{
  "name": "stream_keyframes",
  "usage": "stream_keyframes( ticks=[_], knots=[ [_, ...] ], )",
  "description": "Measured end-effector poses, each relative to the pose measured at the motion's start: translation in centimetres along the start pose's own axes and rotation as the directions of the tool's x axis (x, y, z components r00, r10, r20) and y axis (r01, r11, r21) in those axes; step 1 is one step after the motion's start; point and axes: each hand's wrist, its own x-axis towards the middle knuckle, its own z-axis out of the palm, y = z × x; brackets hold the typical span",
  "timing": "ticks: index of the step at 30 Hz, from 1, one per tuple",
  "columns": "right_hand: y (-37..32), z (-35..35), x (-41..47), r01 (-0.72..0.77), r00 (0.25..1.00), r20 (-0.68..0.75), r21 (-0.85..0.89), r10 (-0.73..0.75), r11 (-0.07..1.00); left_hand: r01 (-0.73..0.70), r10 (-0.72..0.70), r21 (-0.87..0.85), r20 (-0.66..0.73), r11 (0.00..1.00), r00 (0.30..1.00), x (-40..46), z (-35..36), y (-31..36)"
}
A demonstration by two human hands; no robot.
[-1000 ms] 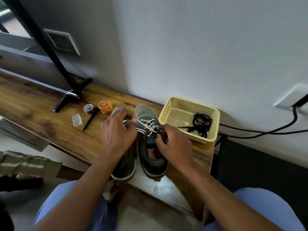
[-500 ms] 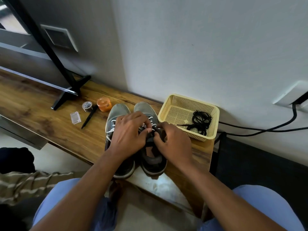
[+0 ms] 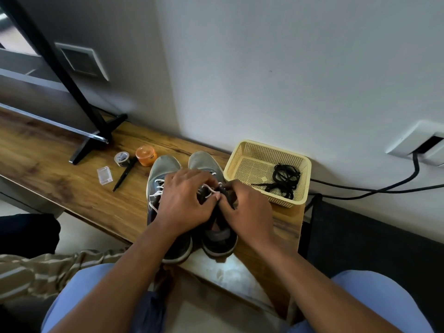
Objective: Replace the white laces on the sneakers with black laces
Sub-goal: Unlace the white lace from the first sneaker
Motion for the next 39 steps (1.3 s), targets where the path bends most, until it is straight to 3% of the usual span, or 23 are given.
stream_keyframes(
  ticks=[14, 18, 22, 24, 28, 35, 39],
  knots=[
    [-0.9, 0.3, -0.2, 0.132, 0.991, 0.031, -0.04, -0.131, 0.99, -0.008, 0.008, 0.004, 0.033, 1.0, 0.999, 0.0, 0.8, 0.3],
    [-0.1, 0.1, -0.1, 0.08, 0.997, 0.02, -0.014, -0.08, 0.997, 0.147, -0.175, -0.232, -0.104, 0.961, 0.979, 0.3, -0.2, -0.4],
    [-0.5, -0.1, -0.1, 0.034, 0.999, 0.0, -0.036, -0.034, 0.999, 0.204, -0.208, -0.041, -0.177, 0.978, 0.962, 0.3, -0.4, -0.9],
    [-0.5, 0.1, -0.1, 0.016, 1.0, -0.001, -0.019, -0.016, 1.0, 0.199, -0.19, 0.042, -0.155, 0.979, 0.969, 0.3, -0.3, -0.8],
    [-0.6, 0.4, 0.1, 0.044, 0.999, -0.022, 0.007, -0.044, 0.999, 0.12, -0.117, 0.024, -0.105, 0.992, 0.988, 0.4, -0.6, -0.4],
    [-1.1, 0.9, 1.0, 0.177, 0.982, -0.07, -0.002, -0.177, 0.984, 0.052, -0.072, 0.144, 0.137, 0.988, 0.988, 0.2, -0.2, -0.5],
    [-0.9, 0.6, 1.6, 0.167, 0.981, -0.115, 0.066, -0.159, 0.984, 0.072, -0.089, 0.121, 0.138, 0.99, 0.986, 0.0, -0.2, -1.4]
  ],
)
